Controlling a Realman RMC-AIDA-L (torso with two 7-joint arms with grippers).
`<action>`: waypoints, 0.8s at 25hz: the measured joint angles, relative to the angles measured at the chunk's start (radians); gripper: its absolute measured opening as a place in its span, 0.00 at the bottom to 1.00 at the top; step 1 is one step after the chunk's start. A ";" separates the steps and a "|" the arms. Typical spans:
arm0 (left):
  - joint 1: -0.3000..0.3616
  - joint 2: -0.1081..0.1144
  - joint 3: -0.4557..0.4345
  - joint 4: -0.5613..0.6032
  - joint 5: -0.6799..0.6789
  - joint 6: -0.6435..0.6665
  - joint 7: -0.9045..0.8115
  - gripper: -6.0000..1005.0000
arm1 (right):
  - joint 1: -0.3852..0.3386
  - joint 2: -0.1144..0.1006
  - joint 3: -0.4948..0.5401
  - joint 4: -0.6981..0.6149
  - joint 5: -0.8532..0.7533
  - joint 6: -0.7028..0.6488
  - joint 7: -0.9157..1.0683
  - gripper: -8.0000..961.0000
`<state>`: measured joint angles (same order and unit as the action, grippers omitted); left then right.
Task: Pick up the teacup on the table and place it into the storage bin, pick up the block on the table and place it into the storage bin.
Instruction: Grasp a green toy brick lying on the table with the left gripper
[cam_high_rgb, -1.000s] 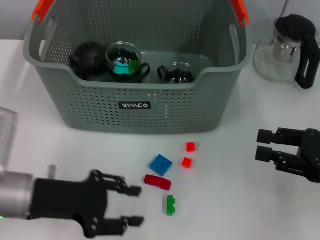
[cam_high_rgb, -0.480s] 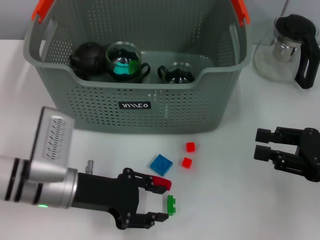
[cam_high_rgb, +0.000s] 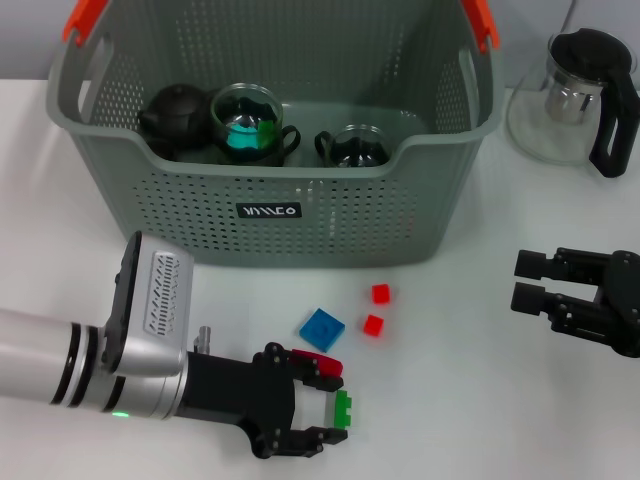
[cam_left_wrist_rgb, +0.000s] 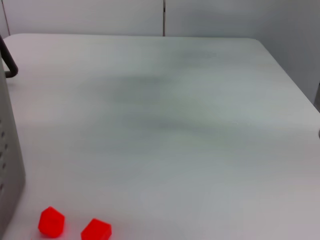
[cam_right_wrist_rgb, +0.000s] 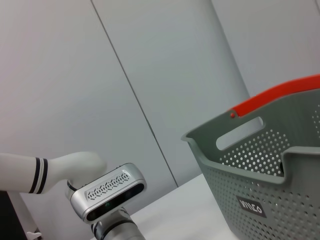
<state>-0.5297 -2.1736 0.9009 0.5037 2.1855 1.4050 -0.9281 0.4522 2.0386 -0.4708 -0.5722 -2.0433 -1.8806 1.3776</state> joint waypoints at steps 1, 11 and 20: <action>-0.002 0.000 0.000 -0.001 -0.002 0.000 0.000 0.54 | 0.000 0.000 0.001 0.000 0.000 0.000 0.000 0.55; -0.020 0.000 0.002 -0.026 -0.009 -0.024 0.013 0.54 | 0.000 0.000 0.003 0.000 0.000 0.001 0.000 0.55; -0.030 0.000 0.012 -0.042 -0.009 -0.028 0.024 0.54 | -0.005 0.000 0.003 0.000 0.000 0.002 -0.001 0.56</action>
<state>-0.5600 -2.1738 0.9131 0.4621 2.1768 1.3775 -0.9041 0.4470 2.0386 -0.4678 -0.5722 -2.0434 -1.8790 1.3767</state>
